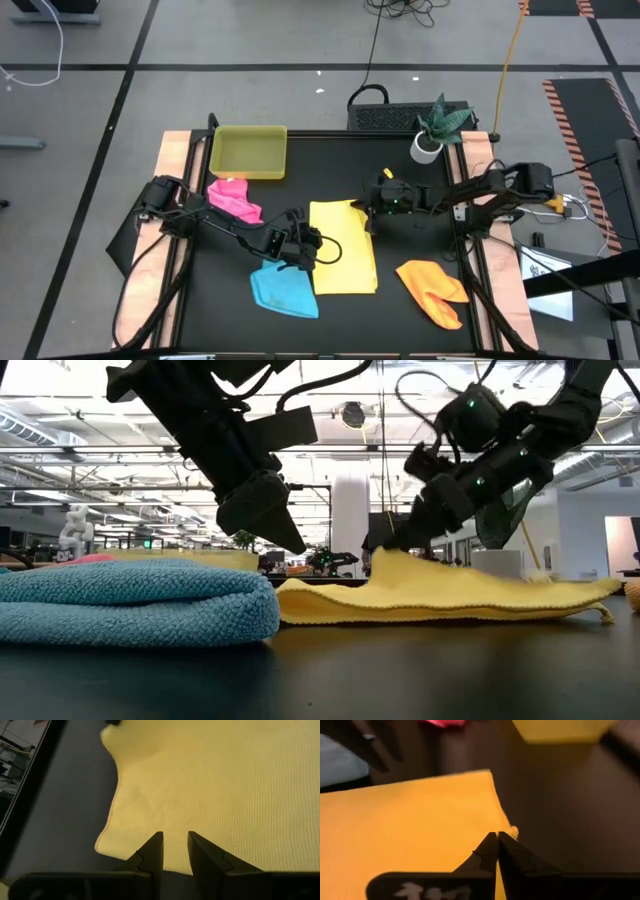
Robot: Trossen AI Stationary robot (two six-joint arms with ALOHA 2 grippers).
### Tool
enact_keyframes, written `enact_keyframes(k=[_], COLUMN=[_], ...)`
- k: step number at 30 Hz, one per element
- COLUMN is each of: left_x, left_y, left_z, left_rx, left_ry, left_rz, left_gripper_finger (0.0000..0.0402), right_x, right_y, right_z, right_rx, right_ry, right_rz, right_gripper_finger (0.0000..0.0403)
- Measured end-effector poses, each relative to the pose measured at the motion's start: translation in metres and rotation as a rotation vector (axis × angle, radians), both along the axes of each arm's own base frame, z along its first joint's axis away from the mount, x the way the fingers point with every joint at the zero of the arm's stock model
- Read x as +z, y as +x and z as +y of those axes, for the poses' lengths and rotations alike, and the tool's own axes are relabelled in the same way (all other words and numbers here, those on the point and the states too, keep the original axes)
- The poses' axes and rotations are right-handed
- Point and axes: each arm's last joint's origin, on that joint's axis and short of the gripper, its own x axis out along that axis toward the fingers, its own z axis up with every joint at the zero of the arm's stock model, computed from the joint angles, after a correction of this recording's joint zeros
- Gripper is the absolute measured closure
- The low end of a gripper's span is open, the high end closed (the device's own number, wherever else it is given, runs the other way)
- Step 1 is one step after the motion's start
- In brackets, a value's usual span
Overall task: Fold microfiber towels
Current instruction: Fold the yellow microfiber cloth
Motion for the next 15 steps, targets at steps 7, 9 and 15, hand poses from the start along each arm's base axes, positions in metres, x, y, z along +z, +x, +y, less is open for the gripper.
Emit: enact_keyframes(k=[7,9,15], left_x=[0.000,0.000,0.000], left_y=[0.000,0.000,0.000], left_z=[0.000,0.000,0.000], left_rx=[-0.002,-0.002,-0.002], left_ry=[0.003,0.003,0.003], left_rz=[0.004,0.004,0.004], left_gripper_finger=[0.0309,0.0309,0.0309], right_x=[0.010,0.009,-0.001], right_y=[0.001,0.000,-0.007], right_z=[0.014,0.011,-0.004], right_rx=[0.079,0.006,-0.121], right_ry=[-0.281,-0.312,-0.303], right_rz=[0.006,0.030,0.142], right_gripper_finger=[0.0402,0.0402,0.0402])
